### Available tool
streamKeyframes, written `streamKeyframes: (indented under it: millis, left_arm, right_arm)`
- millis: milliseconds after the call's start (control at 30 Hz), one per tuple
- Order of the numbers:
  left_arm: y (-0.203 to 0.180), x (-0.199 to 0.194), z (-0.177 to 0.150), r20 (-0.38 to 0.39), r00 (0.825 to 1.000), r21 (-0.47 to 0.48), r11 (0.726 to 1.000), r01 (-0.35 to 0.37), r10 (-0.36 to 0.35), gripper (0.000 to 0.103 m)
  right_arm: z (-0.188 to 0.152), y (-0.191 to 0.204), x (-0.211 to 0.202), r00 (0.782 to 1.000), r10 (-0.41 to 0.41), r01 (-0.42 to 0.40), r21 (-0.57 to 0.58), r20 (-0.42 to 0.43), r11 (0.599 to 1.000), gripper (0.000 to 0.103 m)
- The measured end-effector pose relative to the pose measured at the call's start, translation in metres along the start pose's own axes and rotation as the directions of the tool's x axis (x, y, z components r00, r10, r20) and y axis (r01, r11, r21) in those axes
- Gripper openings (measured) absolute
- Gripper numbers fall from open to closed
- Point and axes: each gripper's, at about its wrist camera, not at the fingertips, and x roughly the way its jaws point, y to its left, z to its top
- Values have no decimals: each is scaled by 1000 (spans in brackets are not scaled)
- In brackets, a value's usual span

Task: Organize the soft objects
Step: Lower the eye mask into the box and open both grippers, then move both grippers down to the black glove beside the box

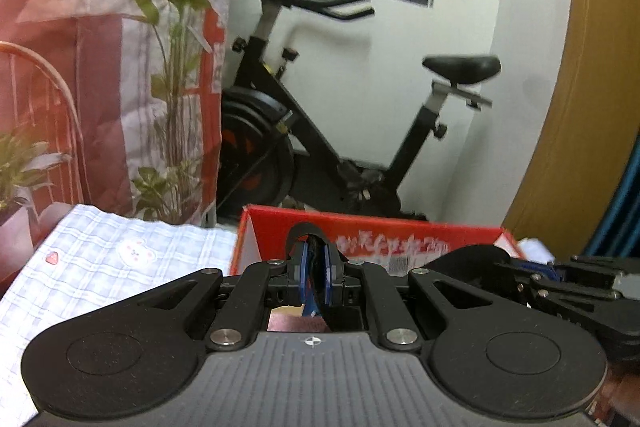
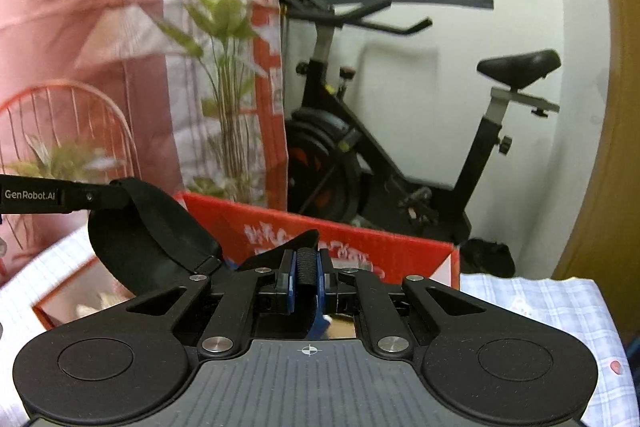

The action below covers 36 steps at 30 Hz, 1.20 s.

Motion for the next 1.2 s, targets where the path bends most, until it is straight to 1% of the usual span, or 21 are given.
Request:
streamKeyframes:
  millis: [167, 267, 333, 400, 467, 500, 533, 567, 600, 633, 667, 700, 733, 767, 800, 833, 867, 933, 1000, 1100, 1200]
  left_arm:
    - [-4, 16, -10, -79, 997, 40, 999, 9, -6, 9]
    - [-2, 20, -15, -106, 994, 45, 999, 1, 4, 9]
    - [-1, 21, -15, -121, 993, 51, 999, -10, 16, 10]
    - [1, 18, -15, -126, 992, 60, 998, 0, 7, 10]
    - [1, 13, -13, -121, 993, 71, 997, 9, 0, 13]
    - [1, 11, -12, -119, 993, 76, 997, 9, 0, 16]
    - [0, 9, -11, -116, 993, 80, 997, 10, -1, 28]
    - [-1, 6, -11, -110, 994, 82, 997, 13, -4, 43]
    - [0, 0, -10, -97, 995, 84, 996, 17, -9, 50]
    - [-1, -4, -10, -85, 996, 87, 996, 19, -12, 59]
    - [-2, -8, -9, -76, 997, 90, 996, 24, -17, 65]
    - [-2, -13, -9, -73, 997, 93, 995, 35, -28, 68]
    - [-2, -16, -9, -75, 996, 93, 995, 45, -38, 77]
    - [-4, -19, -9, -76, 996, 92, 994, 52, -45, 88]
    - [-4, -24, -10, -73, 996, 89, 994, 59, -53, 93]
    - [-4, -29, -11, -66, 996, 88, 994, 65, -59, 98]
    - [-4, -33, -13, -62, 996, 87, 994, 71, -65, 100]
    - [-5, -40, -15, -68, 995, 88, 993, 77, -71, 101]
    - [-4, -47, -17, -72, 995, 89, 993, 73, -67, 103]
    - [-4, -60, -21, -57, 996, 93, 993, 69, -63, 103]
    - [-2, -73, -25, -45, 997, 91, 994, 61, -57, 103]
  right_arm:
    - [-9, -5, 16, 997, -21, 22, 13, -68, 1000, 9]
    - [-15, -10, 22, 994, -30, 33, 26, -105, 999, 10]
    - [-18, -13, 22, 993, -40, 45, 38, -113, 998, 10]
    - [-20, -16, 20, 992, -43, 49, 53, -116, 997, 12]
    - [-20, -17, 19, 991, -50, 57, 52, -124, 997, 19]
    - [-21, -17, 17, 990, -58, 64, 48, -125, 997, 21]
    - [-21, -17, 16, 990, -65, 72, 47, -125, 996, 23]
    - [-21, -18, 14, 990, -69, 75, 50, -121, 996, 25]
    - [-22, -19, 11, 990, -72, 79, 54, -121, 995, 27]
    - [-22, -21, 8, 990, -76, 84, 58, -120, 995, 33]
    - [-23, -22, 5, 990, -77, 84, 64, -116, 994, 43]
    - [-24, -23, 0, 991, -75, 83, 71, -108, 994, 49]
    - [-24, -24, -4, 992, -74, 82, 74, -102, 994, 60]
    - [-25, -25, -8, 992, -77, 84, 75, -97, 994, 68]
    - [-25, -25, -13, 992, -82, 89, 74, -93, 993, 71]
    - [-26, -26, -17, 992, -85, 91, 74, -89, 993, 77]
    - [-26, -26, -22, 993, -86, 92, 78, -81, 993, 88]
    - [-27, -28, -33, 994, -92, 97, 90, -57, 991, 103]
    - [-28, -29, -45, 995, -97, 100, 100, -33, 990, 103]
    - [-31, -29, -58, 994, -109, 111, 104, -25, 988, 103]
    - [-36, -26, -74, 994, -112, 111, 103, 3, 988, 103]
